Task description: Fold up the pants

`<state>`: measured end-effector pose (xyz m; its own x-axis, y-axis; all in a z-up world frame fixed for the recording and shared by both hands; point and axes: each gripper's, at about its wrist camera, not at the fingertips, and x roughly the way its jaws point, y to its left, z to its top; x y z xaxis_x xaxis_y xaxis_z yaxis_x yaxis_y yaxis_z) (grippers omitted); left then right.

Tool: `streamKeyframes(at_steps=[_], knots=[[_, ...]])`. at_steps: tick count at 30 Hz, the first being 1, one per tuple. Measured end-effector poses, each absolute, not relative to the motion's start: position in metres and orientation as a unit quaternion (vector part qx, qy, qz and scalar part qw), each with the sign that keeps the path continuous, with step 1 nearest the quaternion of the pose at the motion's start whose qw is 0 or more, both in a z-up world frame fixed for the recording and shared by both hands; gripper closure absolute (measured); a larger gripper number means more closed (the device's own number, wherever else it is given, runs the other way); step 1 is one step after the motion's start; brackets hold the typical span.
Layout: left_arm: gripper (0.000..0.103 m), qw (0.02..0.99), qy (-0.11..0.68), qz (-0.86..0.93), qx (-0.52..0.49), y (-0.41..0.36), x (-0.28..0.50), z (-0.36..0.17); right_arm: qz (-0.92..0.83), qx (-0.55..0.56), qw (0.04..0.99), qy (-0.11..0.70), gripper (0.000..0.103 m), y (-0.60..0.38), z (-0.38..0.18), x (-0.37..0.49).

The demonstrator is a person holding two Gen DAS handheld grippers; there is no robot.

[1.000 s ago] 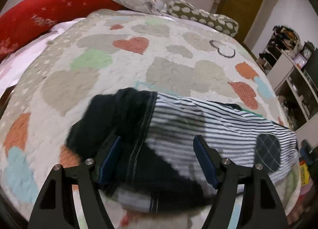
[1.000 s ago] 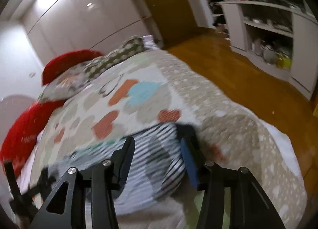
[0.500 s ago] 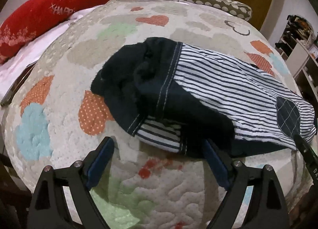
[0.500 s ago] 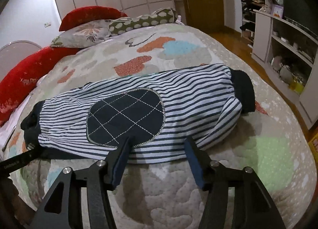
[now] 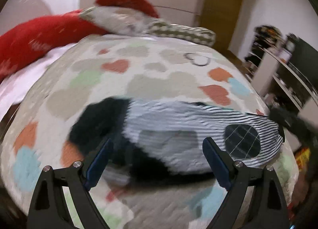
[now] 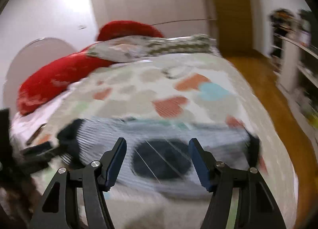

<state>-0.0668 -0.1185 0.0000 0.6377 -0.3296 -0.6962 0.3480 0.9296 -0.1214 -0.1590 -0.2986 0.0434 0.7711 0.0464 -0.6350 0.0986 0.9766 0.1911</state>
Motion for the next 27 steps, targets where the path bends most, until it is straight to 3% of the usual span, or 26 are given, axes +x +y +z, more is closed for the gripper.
streamKeyframes(at_steps=[2,4,11,12,13,15,18,19,23,27], knots=[[0.017,0.900,0.394,-0.176,0.056,-0.138,-0.058,-0.018,0.025,0.086,0.929,0.359,0.034,-0.296,0.043,-0.123],[0.029,0.880,0.434,-0.180,0.066,-0.146,-0.050,-0.038,0.047,0.055,0.918,0.391,0.034,-0.290,0.032,-0.084],[0.029,0.882,0.428,-0.184,0.074,-0.148,-0.058,-0.058,0.126,-0.005,0.863,0.490,0.037,-0.258,-0.030,-0.002],[0.029,0.882,0.428,-0.185,0.071,-0.147,-0.058,-0.058,0.128,-0.019,0.857,0.498,0.040,-0.252,-0.037,0.002],[0.028,0.882,0.428,-0.186,0.069,-0.147,-0.058,-0.058,0.133,-0.027,0.852,0.505,0.059,-0.248,-0.041,0.004],[0.028,0.883,0.424,-0.187,0.067,-0.144,-0.059,-0.059,0.134,-0.034,0.857,0.497,0.079,-0.245,-0.036,0.004],[0.028,0.885,0.421,-0.182,0.072,-0.147,-0.059,-0.061,0.131,0.002,0.861,0.491,0.094,-0.253,-0.025,0.009],[0.028,0.886,0.420,-0.182,0.074,-0.148,-0.059,-0.061,0.115,0.003,0.865,0.489,0.097,-0.255,-0.024,0.013],[0.028,0.883,0.425,-0.186,0.069,-0.147,-0.059,-0.060,0.078,0.026,0.857,0.510,0.097,-0.264,-0.035,0.031],[0.028,0.884,0.424,-0.184,0.070,-0.146,-0.058,-0.060,0.071,0.001,0.874,0.480,0.096,-0.248,-0.013,0.022]])
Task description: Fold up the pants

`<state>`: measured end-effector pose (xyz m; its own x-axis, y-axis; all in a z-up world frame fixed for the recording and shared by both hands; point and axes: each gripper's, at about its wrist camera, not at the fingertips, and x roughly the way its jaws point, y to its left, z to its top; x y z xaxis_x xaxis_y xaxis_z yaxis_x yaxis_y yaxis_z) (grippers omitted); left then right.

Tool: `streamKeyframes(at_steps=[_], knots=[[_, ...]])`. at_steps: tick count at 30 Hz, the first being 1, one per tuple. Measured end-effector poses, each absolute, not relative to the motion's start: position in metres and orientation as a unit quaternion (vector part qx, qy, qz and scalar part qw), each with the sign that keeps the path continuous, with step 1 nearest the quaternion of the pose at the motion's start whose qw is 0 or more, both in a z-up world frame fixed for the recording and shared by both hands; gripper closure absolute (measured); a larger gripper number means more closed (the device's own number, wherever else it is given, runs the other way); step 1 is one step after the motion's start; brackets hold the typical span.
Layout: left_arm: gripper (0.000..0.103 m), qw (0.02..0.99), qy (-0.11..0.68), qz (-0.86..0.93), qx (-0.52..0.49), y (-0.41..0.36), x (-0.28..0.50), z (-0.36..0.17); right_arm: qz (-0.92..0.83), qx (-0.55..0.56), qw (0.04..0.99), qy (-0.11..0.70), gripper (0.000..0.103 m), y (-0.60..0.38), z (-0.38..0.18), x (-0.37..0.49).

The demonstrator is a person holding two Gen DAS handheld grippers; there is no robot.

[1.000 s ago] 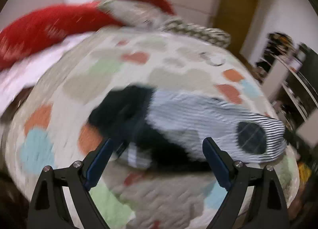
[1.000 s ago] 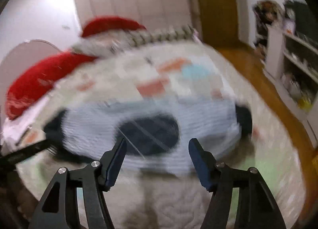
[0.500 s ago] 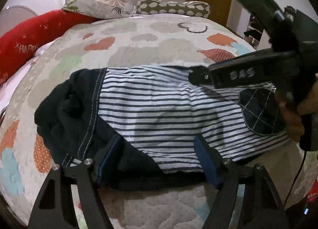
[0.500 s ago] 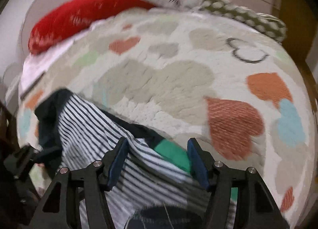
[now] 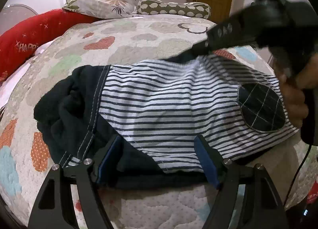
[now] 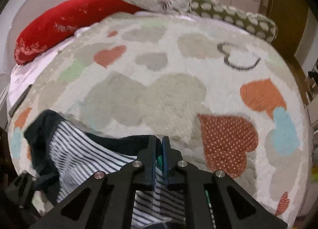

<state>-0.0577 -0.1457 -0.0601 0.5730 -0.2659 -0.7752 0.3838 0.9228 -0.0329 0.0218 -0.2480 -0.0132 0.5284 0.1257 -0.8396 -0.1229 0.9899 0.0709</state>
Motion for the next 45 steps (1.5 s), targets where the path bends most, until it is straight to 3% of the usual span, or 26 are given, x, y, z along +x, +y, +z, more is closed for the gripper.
streamKeyframes(at_steps=[10,15,18,20,26,30,32,38,45], knots=[[0.028,0.884,0.424,-0.187,0.065,-0.144,-0.058,-0.061,0.061,0.057,0.894,0.440,0.093,-0.249,-0.002,0.001],[0.027,0.885,0.422,-0.185,0.066,-0.145,-0.059,-0.062,0.099,0.045,0.857,0.503,0.094,-0.237,-0.039,0.017],[0.027,0.881,0.429,-0.188,0.062,-0.144,-0.057,-0.061,0.090,0.104,0.852,0.504,0.098,-0.258,-0.046,0.042],[0.027,0.881,0.429,-0.190,0.061,-0.143,-0.057,-0.060,0.079,0.171,0.858,0.478,0.093,-0.275,-0.033,0.040],[0.027,0.882,0.428,-0.188,0.068,-0.143,-0.060,-0.057,0.028,0.200,0.889,0.411,0.071,-0.302,0.013,-0.036],[0.027,0.874,0.447,-0.184,0.042,-0.135,-0.063,-0.045,0.001,0.194,0.890,0.413,0.069,-0.306,-0.003,-0.106],[0.027,0.871,0.455,-0.184,0.028,-0.129,-0.067,-0.038,-0.025,0.183,0.886,0.426,0.057,-0.308,-0.019,-0.129],[0.027,0.867,0.470,-0.166,0.017,-0.113,-0.078,-0.023,-0.106,0.179,0.899,0.386,0.057,-0.333,-0.027,-0.186],[0.026,0.869,0.457,-0.177,0.065,-0.146,-0.097,-0.004,-0.145,0.253,0.902,0.319,0.044,-0.378,-0.009,-0.232]])
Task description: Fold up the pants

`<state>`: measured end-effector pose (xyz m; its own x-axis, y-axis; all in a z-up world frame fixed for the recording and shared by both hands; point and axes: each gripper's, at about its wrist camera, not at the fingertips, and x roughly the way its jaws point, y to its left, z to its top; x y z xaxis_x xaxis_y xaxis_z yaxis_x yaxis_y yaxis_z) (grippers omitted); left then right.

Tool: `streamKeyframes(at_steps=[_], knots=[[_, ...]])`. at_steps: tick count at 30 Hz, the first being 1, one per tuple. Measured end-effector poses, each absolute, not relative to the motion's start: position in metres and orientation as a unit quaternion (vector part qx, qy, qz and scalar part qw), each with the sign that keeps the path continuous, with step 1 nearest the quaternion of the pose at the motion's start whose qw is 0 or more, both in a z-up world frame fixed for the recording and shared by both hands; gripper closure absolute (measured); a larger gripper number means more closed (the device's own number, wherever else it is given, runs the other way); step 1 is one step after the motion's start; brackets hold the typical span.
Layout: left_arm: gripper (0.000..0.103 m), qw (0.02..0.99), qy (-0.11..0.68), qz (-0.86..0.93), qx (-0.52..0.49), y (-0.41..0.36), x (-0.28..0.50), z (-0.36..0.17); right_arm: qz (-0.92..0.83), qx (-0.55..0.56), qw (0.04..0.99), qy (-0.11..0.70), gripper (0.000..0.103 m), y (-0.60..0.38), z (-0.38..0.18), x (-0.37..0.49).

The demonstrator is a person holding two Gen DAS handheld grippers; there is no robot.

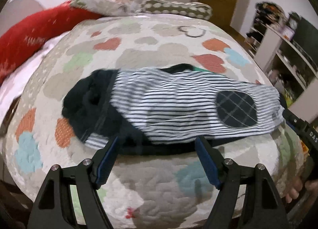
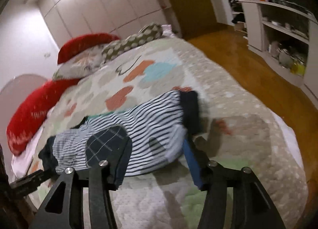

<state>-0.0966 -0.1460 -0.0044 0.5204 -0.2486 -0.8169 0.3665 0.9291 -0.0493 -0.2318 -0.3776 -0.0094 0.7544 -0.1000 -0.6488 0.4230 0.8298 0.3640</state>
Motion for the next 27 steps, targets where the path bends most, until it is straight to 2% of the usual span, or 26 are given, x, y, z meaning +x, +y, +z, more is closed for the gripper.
streamKeyframes(at_steps=[11,19,27], knots=[[0.023,0.810,0.484,-0.322,0.084,-0.265,-0.048,0.028,-0.134,0.305,0.888,0.316,0.039,-0.402,-0.028,-0.249],[0.023,0.724,0.540,-0.411,0.125,-0.389,-0.010,0.002,-0.085,0.333,0.885,0.315,0.038,-0.407,-0.033,-0.234],[0.024,0.654,0.582,-0.451,0.176,-0.462,-0.011,-0.042,-0.086,0.305,0.889,0.331,0.037,-0.403,-0.040,-0.208]])
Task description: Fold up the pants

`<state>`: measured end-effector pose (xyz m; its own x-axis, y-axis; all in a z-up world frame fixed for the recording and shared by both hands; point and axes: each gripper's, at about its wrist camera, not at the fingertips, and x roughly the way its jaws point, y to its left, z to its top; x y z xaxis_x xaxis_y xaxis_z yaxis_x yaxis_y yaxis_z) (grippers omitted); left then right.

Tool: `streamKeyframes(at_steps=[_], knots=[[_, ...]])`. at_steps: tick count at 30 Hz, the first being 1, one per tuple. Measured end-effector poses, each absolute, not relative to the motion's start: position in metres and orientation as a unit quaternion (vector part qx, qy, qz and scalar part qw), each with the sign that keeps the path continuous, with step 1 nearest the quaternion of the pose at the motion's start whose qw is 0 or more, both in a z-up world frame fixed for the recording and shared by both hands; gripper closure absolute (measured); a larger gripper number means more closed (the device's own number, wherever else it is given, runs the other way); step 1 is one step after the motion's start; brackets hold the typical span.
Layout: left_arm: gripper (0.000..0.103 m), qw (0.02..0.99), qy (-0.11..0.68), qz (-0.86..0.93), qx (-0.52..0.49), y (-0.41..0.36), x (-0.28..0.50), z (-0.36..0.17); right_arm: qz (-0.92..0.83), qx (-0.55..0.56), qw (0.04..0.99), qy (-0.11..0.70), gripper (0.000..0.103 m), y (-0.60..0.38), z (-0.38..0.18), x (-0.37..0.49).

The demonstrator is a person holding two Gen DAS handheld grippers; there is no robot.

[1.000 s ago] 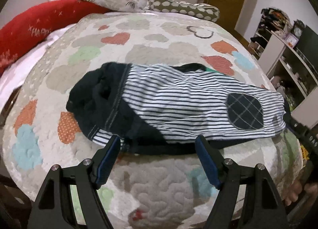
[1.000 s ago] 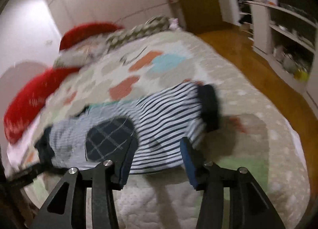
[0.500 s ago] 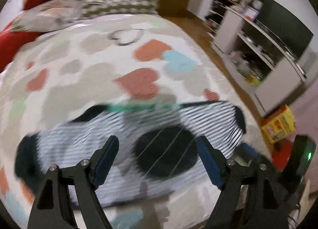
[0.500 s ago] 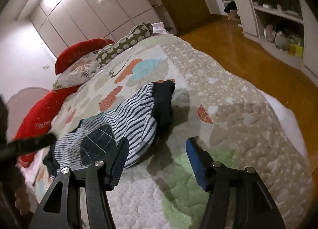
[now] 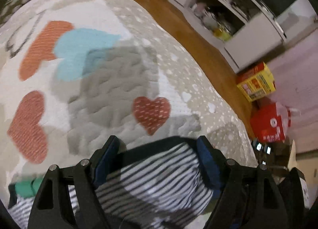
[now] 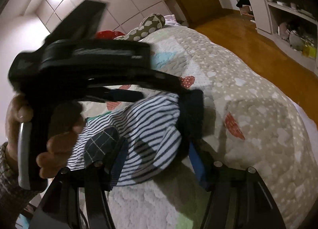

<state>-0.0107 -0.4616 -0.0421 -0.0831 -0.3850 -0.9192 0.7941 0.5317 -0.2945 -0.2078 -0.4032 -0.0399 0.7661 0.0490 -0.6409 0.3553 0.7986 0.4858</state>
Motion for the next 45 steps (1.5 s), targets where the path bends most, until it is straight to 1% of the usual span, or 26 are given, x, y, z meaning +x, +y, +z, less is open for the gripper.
streamKeyframes(at_steps=[1,2,3,4,5,8,14,17,18,20,21,22,23,25,27,28,31,34,36,37,38,40,43,45], knots=[[0.025,0.653,0.579,-0.452,0.183,-0.465,-0.013,-0.043,-0.086,0.305,0.889,0.330,0.037,-0.404,-0.040,-0.206],[0.034,0.653,0.572,-0.458,0.194,-0.469,-0.018,-0.042,-0.085,0.305,0.891,0.327,0.037,-0.404,-0.041,-0.203],[0.074,0.653,0.566,-0.461,0.200,-0.469,-0.021,-0.040,-0.080,0.305,0.892,0.324,0.040,-0.404,-0.042,-0.201],[0.087,0.651,0.566,-0.462,0.207,-0.469,-0.024,-0.039,-0.074,0.307,0.892,0.323,0.063,-0.404,-0.042,-0.199],[0.087,0.655,0.561,-0.462,0.206,-0.468,-0.025,-0.036,-0.061,0.318,0.889,0.324,0.084,-0.406,-0.043,-0.196],[0.087,0.672,0.545,-0.469,0.174,-0.450,-0.022,-0.021,-0.043,0.339,0.886,0.314,0.083,-0.410,-0.038,-0.196],[0.087,0.704,0.536,-0.461,0.067,-0.378,0.003,0.007,-0.013,0.288,0.906,0.310,0.084,-0.382,-0.009,-0.186],[0.087,0.728,0.529,-0.436,0.001,-0.324,0.015,0.011,0.017,0.259,0.913,0.314,0.083,-0.358,0.003,-0.172],[0.085,0.734,0.528,-0.427,-0.015,-0.310,0.019,0.010,0.031,0.248,0.915,0.317,0.082,-0.347,0.006,-0.166],[0.075,0.751,0.530,-0.389,-0.065,-0.265,0.024,0.002,0.053,0.227,0.915,0.328,0.080,-0.324,0.007,-0.158],[0.065,0.751,0.534,-0.379,-0.085,-0.248,0.026,-0.002,0.066,0.216,0.915,0.335,0.078,-0.311,0.004,-0.149],[0.058,0.752,0.536,-0.371,-0.102,-0.232,0.026,-0.005,0.073,0.213,0.913,0.341,0.069,-0.305,0.001,-0.142],[0.054,0.754,0.535,-0.361,-0.120,-0.214,0.024,-0.008,0.088,0.212,0.908,0.352,0.058,-0.294,-0.006,-0.135],[0.046,0.763,0.530,-0.343,-0.142,-0.183,0.017,-0.009,0.112,0.215,0.895,0.374,0.052,-0.277,-0.017,-0.125],[0.045,0.776,0.524,-0.315,-0.155,-0.153,0.008,-0.010,0.133,0.199,0.890,0.388,0.048,-0.259,-0.021,-0.124],[0.045,0.783,0.521,-0.303,-0.155,-0.140,0.003,-0.009,0.136,0.180,0.893,0.390,0.044,-0.252,-0.019,-0.125],[0.045,0.805,0.503,-0.276,-0.148,-0.112,-0.017,-0.008,0.162,0.154,0.897,0.381,0.043,-0.246,0.002,-0.139],[0.045,0.823,0.495,-0.245,-0.132,-0.097,-0.028,-0.014,0.135,0.149,0.913,0.355,0.043,-0.265,0.031,-0.148],[0.045,0.827,0.499,-0.228,-0.121,-0.096,-0.031,-0.022,0.091,0.147,0.917,0.360,0.055,-0.273,0.043,-0.145],[0.045,0.826,0.505,-0.221,-0.116,-0.094,-0.032,-0.028,0.073,0.144,0.916,0.366,0.069,-0.275,0.045,-0.139],[0.045,0.824,0.513,-0.212,-0.114,-0.092,-0.032,-0.034,0.060,0.144,0.913,0.376,0.073,-0.276,0.043,-0.128],[0.045,0.821,0.518,-0.211,-0.116,-0.087,-0.036,-0.044,0.059,0.151,0.907,0.390,0.077,-0.271,0.037,-0.114],[0.045,0.830,0.505,-0.217,-0.089,-0.087,-0.045,-0.047,0.055,0.139,0.894,0.423,0.078,-0.252,0.016,-0.085],[0.045,0.834,0.501,-0.220,-0.076,-0.088,-0.047,-0.049,0.043,0.124,0.882,0.453,0.078,-0.238,-0.009,-0.066]])
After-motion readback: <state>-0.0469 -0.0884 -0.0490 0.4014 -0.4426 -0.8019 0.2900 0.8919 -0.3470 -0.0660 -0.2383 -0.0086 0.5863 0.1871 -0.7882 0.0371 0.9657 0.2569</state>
